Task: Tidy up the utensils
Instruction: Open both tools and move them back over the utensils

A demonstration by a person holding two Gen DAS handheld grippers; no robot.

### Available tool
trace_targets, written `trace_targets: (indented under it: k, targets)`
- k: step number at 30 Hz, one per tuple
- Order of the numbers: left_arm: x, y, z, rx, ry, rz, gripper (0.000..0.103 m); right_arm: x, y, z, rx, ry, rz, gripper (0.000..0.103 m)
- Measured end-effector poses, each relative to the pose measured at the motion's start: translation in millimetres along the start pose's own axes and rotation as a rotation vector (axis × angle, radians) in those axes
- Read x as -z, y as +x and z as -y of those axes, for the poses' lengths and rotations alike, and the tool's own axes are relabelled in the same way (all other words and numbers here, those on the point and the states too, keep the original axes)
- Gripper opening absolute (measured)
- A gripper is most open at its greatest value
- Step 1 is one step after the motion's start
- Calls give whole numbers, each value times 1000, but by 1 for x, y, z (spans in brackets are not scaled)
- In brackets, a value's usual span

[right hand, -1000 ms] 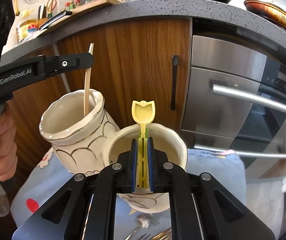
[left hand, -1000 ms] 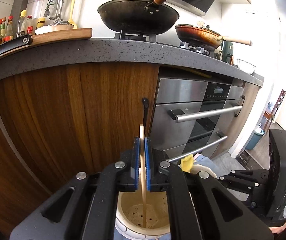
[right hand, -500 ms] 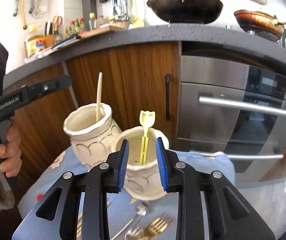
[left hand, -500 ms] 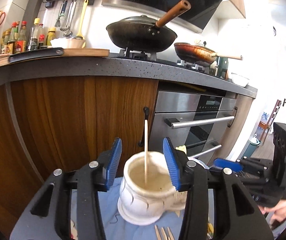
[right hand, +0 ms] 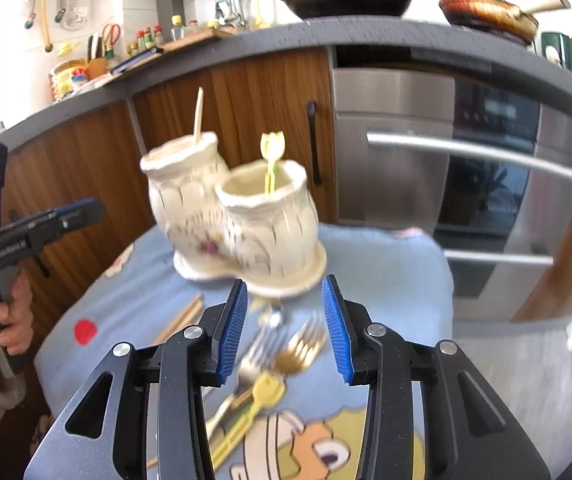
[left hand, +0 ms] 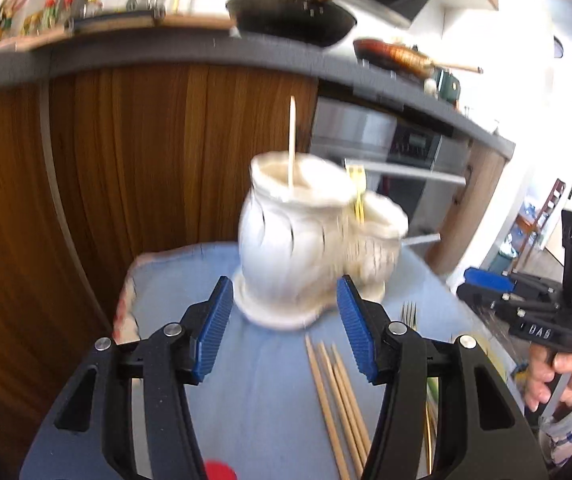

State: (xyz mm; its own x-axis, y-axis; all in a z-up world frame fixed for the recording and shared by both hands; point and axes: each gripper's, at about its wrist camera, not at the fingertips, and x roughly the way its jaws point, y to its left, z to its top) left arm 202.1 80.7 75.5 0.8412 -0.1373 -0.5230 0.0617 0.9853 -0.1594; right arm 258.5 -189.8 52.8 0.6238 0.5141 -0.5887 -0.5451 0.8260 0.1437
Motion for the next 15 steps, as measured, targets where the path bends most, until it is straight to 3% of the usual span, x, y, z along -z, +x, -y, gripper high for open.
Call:
trace_targets:
  k: [8,15]
  targets:
    - [45,21,4,-24,11,-141,54,42,0,0,-16,35,-74,41]
    - [63,37,16,-29,71,-233,54,64,1,-6,-55,63,-138,41]
